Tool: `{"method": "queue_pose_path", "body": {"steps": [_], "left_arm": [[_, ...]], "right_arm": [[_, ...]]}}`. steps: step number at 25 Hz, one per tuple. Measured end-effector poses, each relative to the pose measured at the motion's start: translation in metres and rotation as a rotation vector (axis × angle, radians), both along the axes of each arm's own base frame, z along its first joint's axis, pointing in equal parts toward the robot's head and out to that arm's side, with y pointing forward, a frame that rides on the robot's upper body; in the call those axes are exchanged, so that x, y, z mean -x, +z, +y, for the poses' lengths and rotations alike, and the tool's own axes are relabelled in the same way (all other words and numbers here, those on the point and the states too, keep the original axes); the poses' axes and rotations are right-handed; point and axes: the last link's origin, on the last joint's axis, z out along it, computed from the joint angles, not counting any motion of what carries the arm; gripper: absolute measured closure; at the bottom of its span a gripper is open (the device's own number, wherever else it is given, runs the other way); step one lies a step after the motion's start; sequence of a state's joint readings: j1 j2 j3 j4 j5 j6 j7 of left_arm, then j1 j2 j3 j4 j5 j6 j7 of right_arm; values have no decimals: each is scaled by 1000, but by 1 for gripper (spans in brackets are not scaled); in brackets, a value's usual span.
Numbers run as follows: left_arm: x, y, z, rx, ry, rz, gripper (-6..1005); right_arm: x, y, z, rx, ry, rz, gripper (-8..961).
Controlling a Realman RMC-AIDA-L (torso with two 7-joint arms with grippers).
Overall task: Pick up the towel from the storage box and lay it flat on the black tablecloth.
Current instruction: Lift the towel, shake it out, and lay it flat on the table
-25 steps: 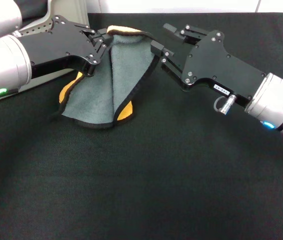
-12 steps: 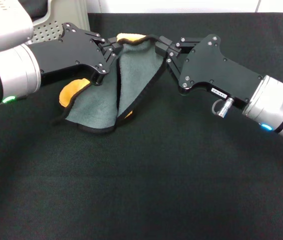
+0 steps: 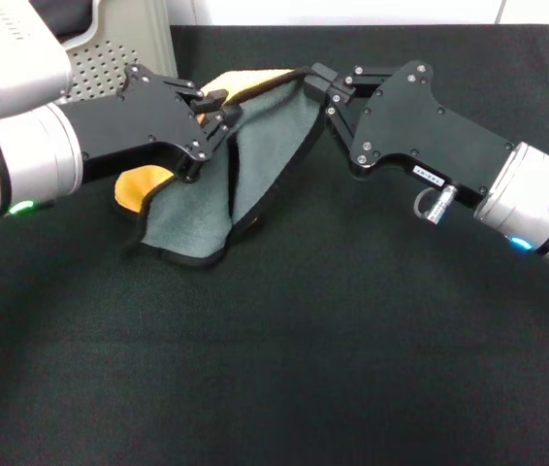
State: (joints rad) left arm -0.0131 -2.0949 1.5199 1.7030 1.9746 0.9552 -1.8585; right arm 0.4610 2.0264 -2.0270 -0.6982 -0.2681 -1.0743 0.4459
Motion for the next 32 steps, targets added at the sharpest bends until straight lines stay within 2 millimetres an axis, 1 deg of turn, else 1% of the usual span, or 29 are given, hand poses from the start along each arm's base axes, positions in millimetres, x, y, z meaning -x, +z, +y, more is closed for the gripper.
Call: {"method": "queue_pose_path", "body": {"steps": [5,12,17,20,23,28,32], "left_arm": [[7,-3,0,12,24,-3,868],[17,-10,-1,37,54,-1,725],[24,-15,-3,52,79,-7,691],[26,-18,-4,64,88,-9,690],[28,-21,-6,87,91,-8,689],[31,-25,-7,108,98,-6,699],[32,-28,-7,125,102,-4,701]], "right_arm": [[5,8,5,-29,17,9,946],[26,34,23,-87,99,-25,946],[37,52,29,-101,140,-50,946],[43,63,32,-135,150,-46,946],[44,71,36,-163,143,-43,946],[46,79,37,-191,143,-33,946],[46,80,37,-194,145,-30,946]]}}
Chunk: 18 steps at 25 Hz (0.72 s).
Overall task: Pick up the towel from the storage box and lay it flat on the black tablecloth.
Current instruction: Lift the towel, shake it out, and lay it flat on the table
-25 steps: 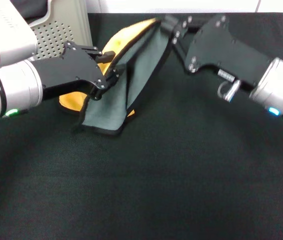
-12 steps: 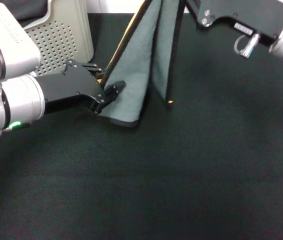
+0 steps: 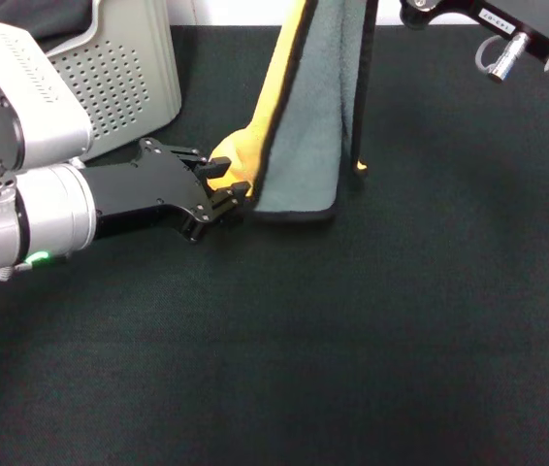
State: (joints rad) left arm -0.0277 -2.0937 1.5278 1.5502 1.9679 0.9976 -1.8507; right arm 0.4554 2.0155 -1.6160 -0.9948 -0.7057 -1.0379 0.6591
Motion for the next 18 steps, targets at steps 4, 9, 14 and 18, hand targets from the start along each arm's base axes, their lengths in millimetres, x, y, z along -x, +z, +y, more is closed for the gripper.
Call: {"method": "queue_pose_path", "body": {"steps": [4,9,14,18], "left_arm": [[0,-3,1,17,-11,5,702],[-4,-8,0,55,-21,-13,700],[-5,-6,-1,59,-17,-44,697],[-3,-4,-4,85,-16,-47,695]], "right_arm": [[0,1,0,-3,0,2,946],[2,3,2,-9,1,6,946],[2,3,4,-17,-8,3,946],[1,6,7,-30,-18,4,946]]}}
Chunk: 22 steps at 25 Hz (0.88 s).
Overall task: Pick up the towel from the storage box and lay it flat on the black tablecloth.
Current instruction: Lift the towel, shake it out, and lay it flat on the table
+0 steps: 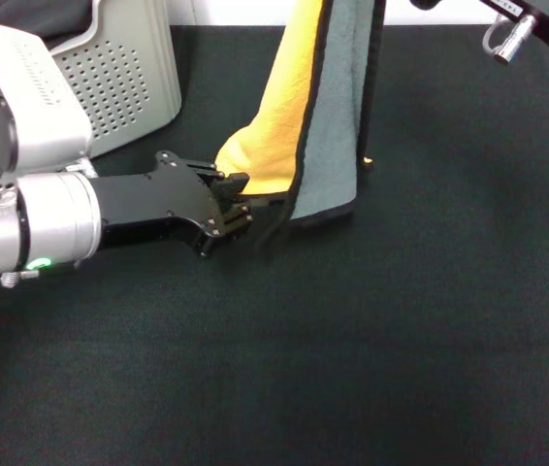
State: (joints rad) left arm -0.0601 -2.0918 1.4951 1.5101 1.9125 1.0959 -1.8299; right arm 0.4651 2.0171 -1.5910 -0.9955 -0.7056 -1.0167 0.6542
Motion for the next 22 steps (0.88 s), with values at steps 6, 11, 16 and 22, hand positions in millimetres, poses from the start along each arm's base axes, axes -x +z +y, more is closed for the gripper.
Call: {"method": "queue_pose_path", "body": {"steps": [6,11,16,22], "left_arm": [[1,4,-4,38,0,-31,695],[3,-4,-2,80,5,-66,696],[5,-15,0,126,7,-95,697],[5,-21,0,144,-2,-94,698]], "right_arm": [[-1,2,2,-12,-10,2,946],[2,2,3,-14,-5,4,946],[5,1,4,-12,3,3,946],[8,1,3,-7,12,7,946]]}}
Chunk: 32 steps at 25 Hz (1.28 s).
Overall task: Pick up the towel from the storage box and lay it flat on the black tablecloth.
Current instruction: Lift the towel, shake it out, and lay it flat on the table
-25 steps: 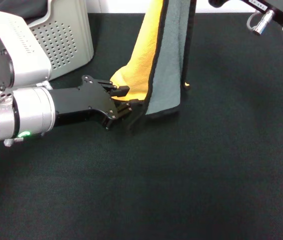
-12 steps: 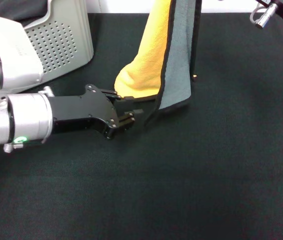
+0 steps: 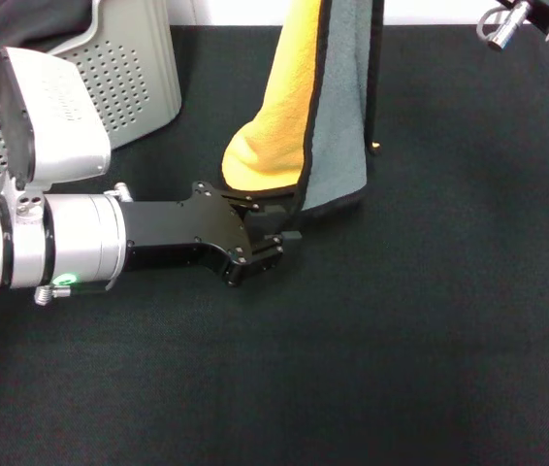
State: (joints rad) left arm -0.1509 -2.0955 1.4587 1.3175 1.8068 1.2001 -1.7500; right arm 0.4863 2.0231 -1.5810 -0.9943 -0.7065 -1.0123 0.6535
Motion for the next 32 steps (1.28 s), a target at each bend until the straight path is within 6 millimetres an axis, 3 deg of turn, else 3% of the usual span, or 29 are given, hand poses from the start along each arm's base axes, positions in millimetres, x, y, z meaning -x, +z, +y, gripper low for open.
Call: {"method": "queue_pose_path", "body": {"steps": [32], "left_arm": [[7,-10,11,-11,7,18,719]], "right_arm": [[4,0,-1,6,13,10,947]]}}
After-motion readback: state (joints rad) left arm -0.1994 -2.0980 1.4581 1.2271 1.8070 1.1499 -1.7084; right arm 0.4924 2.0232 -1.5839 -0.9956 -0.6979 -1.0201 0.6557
